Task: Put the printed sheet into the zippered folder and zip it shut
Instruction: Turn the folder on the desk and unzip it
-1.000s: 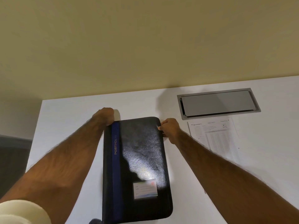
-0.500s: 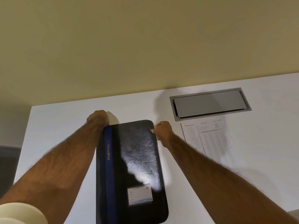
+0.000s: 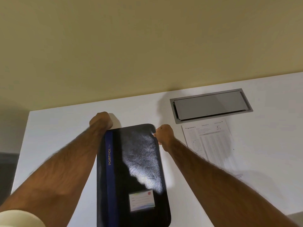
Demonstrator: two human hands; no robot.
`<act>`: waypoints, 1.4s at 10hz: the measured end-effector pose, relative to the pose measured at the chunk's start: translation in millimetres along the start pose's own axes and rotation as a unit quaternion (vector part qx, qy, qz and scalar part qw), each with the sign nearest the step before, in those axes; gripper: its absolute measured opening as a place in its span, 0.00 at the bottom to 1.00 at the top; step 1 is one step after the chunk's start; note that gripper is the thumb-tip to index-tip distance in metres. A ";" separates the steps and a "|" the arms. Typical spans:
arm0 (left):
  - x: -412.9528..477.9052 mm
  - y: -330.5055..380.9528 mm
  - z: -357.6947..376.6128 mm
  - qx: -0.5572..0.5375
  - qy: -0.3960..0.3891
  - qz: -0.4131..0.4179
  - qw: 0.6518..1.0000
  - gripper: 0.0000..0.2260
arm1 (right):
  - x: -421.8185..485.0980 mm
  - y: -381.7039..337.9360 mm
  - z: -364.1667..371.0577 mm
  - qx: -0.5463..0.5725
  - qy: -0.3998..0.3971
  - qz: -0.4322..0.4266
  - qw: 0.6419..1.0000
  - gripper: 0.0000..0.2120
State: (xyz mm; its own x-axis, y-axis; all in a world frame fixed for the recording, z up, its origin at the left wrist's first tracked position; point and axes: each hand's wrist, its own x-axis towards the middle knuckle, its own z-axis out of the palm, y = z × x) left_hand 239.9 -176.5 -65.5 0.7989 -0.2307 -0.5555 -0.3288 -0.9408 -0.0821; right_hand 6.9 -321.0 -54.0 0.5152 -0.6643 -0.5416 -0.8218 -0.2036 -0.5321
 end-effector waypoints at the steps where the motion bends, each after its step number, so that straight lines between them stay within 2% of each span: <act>1: -6.0 11.4 -0.1 -0.036 0.002 0.015 0.999 0.19 | 7.8 -6.2 5.1 0.219 -0.037 0.082 0.972 0.21; 2: -17.1 35.2 -1.2 -0.084 -0.002 0.033 0.996 0.18 | 14.9 -4.0 6.9 0.131 -0.040 0.070 0.988 0.14; 3: -25.1 52.7 -1.2 -0.114 0.000 0.052 0.992 0.16 | 14.4 0.4 10.9 0.122 -0.046 0.053 0.990 0.11; 4: -38.1 80.6 0.2 -0.154 0.007 0.093 0.984 0.14 | 15.8 -0.6 12.8 0.158 -0.076 0.060 0.983 0.11; 5: -48.2 97.6 -0.9 -0.156 0.013 0.123 0.980 0.13 | 18.1 -3.0 9.3 0.171 -0.067 0.077 0.980 0.13; 6: -57.9 117.4 -0.2 -0.149 0.024 0.163 0.975 0.11 | 28.9 1.4 12.9 0.173 -0.090 0.082 0.977 0.15; 9: -74.3 145.7 17.3 -0.103 0.006 0.265 0.959 0.07 | 37.1 -2.7 9.7 0.286 -0.072 0.094 0.951 0.10; 10: -71.8 144.2 18.0 -0.121 -0.013 0.270 0.955 0.09 | 38.8 -1.9 3.3 0.324 -0.101 0.134 0.931 0.06; 12: -60.7 131.2 16.3 -0.164 -0.009 0.282 0.945 0.08 | 40.6 -2.1 -7.0 0.335 -0.105 0.132 0.927 0.09; 13: -55.3 126.3 15.5 -0.142 -0.027 0.275 0.950 0.07 | 41.7 -2.2 -10.1 0.320 -0.109 0.120 0.933 0.08; 14: -49.6 123.5 16.6 -0.050 -0.068 0.241 0.967 0.09 | 43.6 -0.8 -12.3 0.274 -0.101 0.084 0.953 0.04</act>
State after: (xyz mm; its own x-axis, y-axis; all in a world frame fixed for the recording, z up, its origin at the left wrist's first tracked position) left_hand 151.3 -277.1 -61.8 0.4891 -0.6203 -0.6132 -0.5905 -0.7529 0.2907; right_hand 27.1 -358.7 -69.2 0.4702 -0.4903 -0.7338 -0.6747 0.3363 -0.6571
